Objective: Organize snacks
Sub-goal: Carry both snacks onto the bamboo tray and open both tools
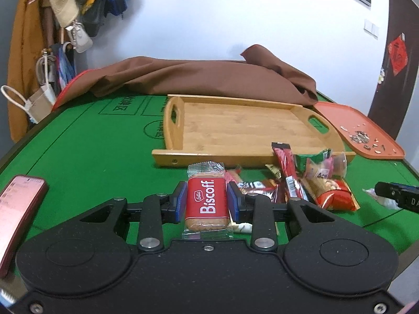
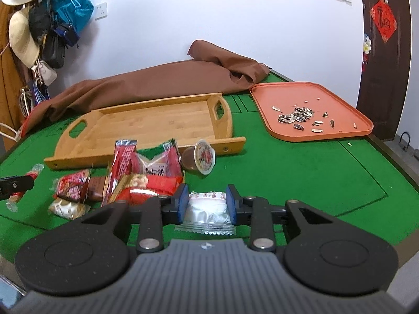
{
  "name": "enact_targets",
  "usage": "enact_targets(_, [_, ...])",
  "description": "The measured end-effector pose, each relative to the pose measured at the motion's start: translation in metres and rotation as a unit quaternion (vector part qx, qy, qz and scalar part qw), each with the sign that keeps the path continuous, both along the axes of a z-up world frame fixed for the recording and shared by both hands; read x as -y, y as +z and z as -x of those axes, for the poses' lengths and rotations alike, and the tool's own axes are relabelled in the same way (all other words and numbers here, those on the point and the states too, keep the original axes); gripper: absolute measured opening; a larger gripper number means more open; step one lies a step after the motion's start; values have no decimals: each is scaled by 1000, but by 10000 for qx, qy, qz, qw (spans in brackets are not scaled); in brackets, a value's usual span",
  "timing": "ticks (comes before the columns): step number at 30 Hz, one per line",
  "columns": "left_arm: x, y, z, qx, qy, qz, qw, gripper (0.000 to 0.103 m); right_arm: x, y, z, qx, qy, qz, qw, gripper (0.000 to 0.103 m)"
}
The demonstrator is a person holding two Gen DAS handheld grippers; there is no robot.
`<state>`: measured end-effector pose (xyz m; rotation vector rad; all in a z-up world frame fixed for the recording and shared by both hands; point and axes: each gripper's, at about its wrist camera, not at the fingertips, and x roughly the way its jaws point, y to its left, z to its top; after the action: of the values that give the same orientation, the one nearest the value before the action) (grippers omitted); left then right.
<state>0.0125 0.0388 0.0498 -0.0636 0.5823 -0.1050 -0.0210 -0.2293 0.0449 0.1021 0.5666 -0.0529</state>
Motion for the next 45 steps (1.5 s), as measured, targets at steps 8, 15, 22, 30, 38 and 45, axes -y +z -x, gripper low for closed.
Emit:
enact_targets(8, [-1,19,-42,-171,-329,77,9993,30,12,22,-45,-204,240,-313,9990,35])
enact_targets(15, [4,41,-86,-335,-455,170,9983,31,18,45,-106,-634,507,-669,9945,35])
enact_targets(22, [22,49,-143,-732,-555,254,9955,30,3,57,-163,-957,611,-605,9917,35])
enact_targets(30, [47,25,-200,-1149,-349,-36,9928,31,-19,35,-227,-1643,546,-506,9836,36])
enact_targets(38, [55,-3,-220,-1303,-304,-179,9908,31,-26,7,-250,-1944,528,-576,9778,36])
enact_targets(45, [59,-14,-228,-1371,-252,-227,9900,31,-31,3,-254,-1902,578,-374,9793,36])
